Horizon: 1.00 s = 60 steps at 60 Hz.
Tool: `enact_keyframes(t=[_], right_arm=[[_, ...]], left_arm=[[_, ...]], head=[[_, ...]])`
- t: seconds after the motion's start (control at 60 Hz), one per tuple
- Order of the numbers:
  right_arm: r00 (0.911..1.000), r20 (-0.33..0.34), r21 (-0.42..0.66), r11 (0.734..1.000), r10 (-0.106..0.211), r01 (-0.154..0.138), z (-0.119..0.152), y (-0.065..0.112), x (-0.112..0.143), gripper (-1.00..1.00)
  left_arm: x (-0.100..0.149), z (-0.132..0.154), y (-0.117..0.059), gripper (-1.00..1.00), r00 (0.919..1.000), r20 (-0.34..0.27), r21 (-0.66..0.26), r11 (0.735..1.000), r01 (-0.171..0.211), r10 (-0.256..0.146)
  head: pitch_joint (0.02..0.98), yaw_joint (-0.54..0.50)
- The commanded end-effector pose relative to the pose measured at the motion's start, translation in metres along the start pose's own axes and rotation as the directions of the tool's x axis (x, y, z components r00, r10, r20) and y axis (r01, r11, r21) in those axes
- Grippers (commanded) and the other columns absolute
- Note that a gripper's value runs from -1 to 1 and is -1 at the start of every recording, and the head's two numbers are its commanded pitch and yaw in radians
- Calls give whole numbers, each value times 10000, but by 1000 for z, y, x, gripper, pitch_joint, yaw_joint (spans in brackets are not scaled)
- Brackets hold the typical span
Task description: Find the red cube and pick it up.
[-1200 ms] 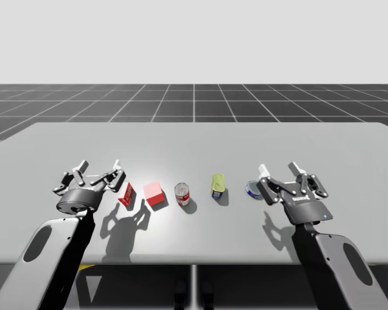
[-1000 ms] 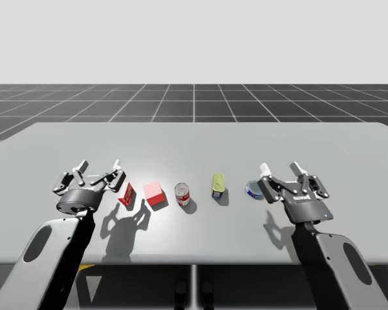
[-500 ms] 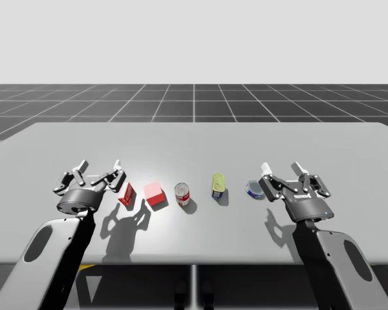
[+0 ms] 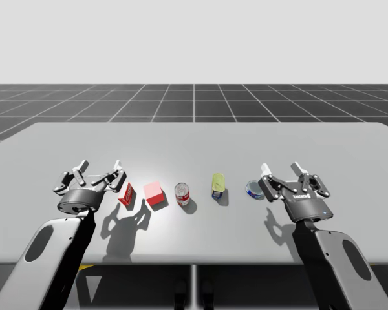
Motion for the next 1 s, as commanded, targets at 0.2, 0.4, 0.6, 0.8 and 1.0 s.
enact_keyframes(t=[0.2,0.4,0.6,0.8,1.0], right_arm=[[9998,-89,85,9998,157,-156,0,3,-2,-1000],[9998,-126,85,9998,156,-155,-1,4,-3,-1000],[9996,-134,-36,9997,240,-241,0,3,-4,-1000],[9994,-102,-72,9995,321,-321,-1,2,-4,-1000],[9995,-85,-102,9995,296,-297,-1,1,-4,-1000]], left_arm=[[1,0,-1,-1000,9999,-56,-113,9999,-84,83],[3,1,-2,-1000,9988,-223,-353,9984,-435,428],[16,16,-11,-1000,9903,-905,-1281,9849,-1167,1056],[32,54,-29,-1000,9843,-1366,-1876,9727,-1363,1116],[39,91,-38,-1000,9867,-1397,-2590,9588,-1170,827]], head=[[823,241],[841,280],[826,269],[827,264],[818,261]])
